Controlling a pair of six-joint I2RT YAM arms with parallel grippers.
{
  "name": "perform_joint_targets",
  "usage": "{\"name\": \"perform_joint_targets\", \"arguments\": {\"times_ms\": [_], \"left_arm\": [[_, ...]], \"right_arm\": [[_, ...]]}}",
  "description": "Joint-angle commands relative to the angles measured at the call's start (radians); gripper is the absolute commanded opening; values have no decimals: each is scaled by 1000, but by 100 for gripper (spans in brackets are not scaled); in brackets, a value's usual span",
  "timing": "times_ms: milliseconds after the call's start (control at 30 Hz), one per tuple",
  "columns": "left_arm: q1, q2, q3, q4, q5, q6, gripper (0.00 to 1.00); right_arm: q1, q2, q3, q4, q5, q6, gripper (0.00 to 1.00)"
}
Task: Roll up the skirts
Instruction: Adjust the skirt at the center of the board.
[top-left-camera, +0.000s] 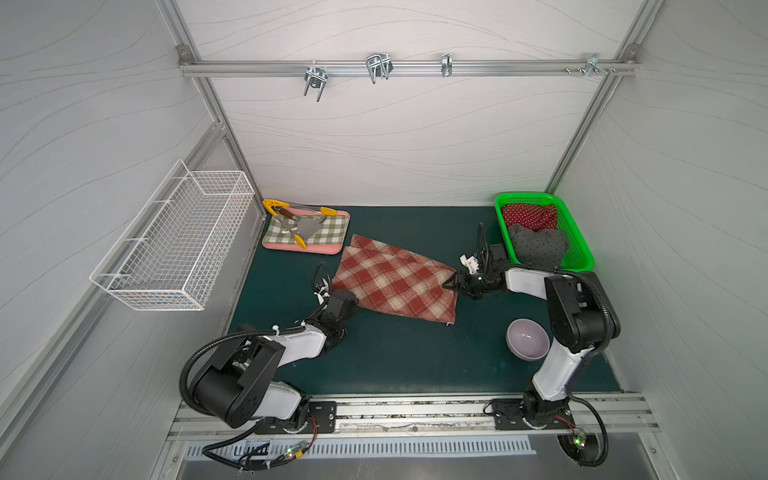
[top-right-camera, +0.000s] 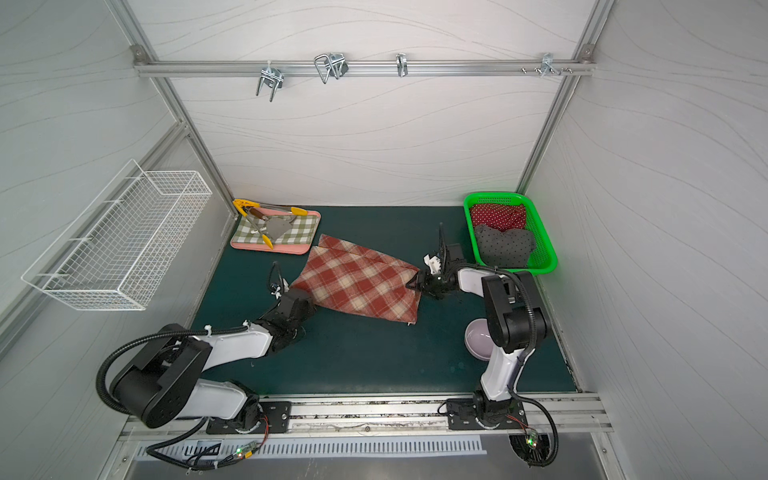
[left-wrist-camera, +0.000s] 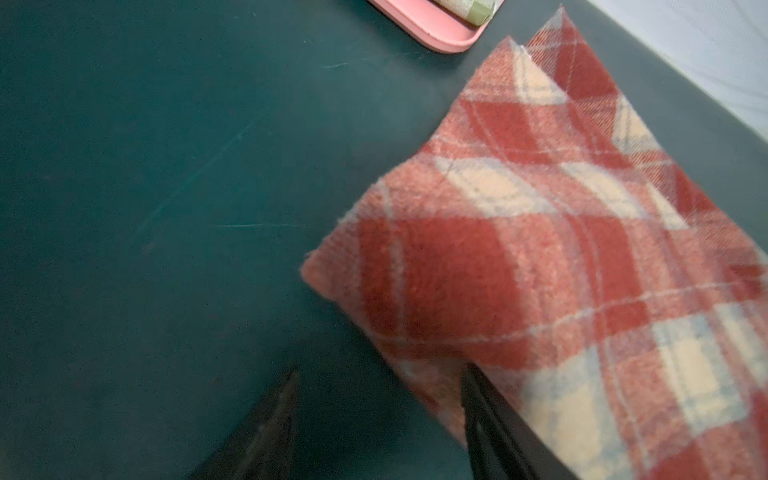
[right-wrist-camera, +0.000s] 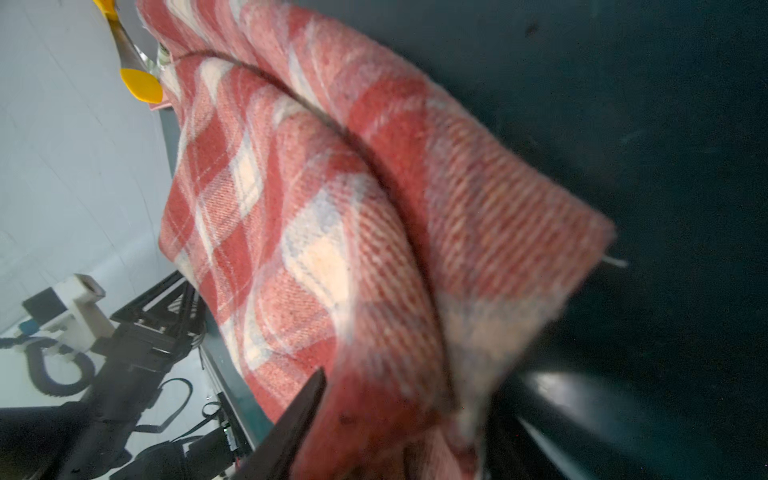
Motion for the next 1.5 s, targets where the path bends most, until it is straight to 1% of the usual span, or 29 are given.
{"name": "perform_joint_targets", "arguments": {"times_ms": [0,33,67,100,200,333,433,467,500,533,567,600,667,767,867,933,967,1000,1033,1067,1133,1167,1233,1267,1300,1333,1367,1467], "left_arm": [[13,88,62,136,27,19,30],[16,120,80,149,38,25,20],[19,162,102,165,52,32,14],[21,200,128,173,56,39,10],[28,297,207,197,77,67,5],[42,375,317,194,98,120,3],[49,429,421,178,118,165,4],[53,458,474,155,148,188,5],[67,497,568,10,200,164,4],[76,533,643,-68,252,162,2],[82,571,703,-99,314,158,1],[85,595,735,-81,358,147,1],[81,600,741,-19,365,136,2],[81,612,778,-19,368,148,4],[82,634,837,-22,360,212,5],[87,632,872,-38,365,251,6],[90,622,883,-43,373,271,7],[94,600,887,-49,377,287,9],[96,573,883,-58,378,301,11],[98,533,877,-71,375,317,15],[99,440,846,-94,370,354,29],[98,381,826,-109,365,372,34],[91,273,784,-168,341,406,37],[78,211,756,-189,313,437,39],[63,161,726,-197,289,472,40],[38,110,696,-206,259,516,40],[8,63,677,-225,233,566,41],[-90,-25,641,-302,195,718,41]], "right_arm": [[-7,14,14,-1,-9,1,17],[-8,8,11,-5,-2,-1,7],[-6,1,4,-4,7,0,3],[-6,-8,-5,-6,11,3,3],[-6,-60,-45,-16,28,5,0],[-6,-199,-166,-21,60,24,0],[7,-317,-290,3,68,74,0],[23,-353,-336,14,69,102,0],[49,-386,-377,28,82,132,0],[80,-417,-413,48,92,165,0],[119,-447,-449,73,101,211,0],[167,-468,-478,93,110,254,0],[247,-506,-519,119,148,334,0],[336,-545,-582,191,200,458,0],[435,-531,-634,331,252,590,0],[486,-488,-643,428,276,640,1],[503,-460,-637,462,280,658,4],[508,-429,-634,507,274,673,9],[508,-403,-633,550,261,684,18],[510,-375,-630,591,241,694,33],[511,-351,-610,602,199,667,57],[515,-362,-598,565,184,635,65],[520,-433,-562,404,190,545,77],[519,-491,-544,304,204,497,80],[518,-547,-533,223,221,459,87],[518,-613,-523,143,240,427,97],[517,-694,-518,69,256,403,99],[514,-912,-505,-151,309,372,99]]}}
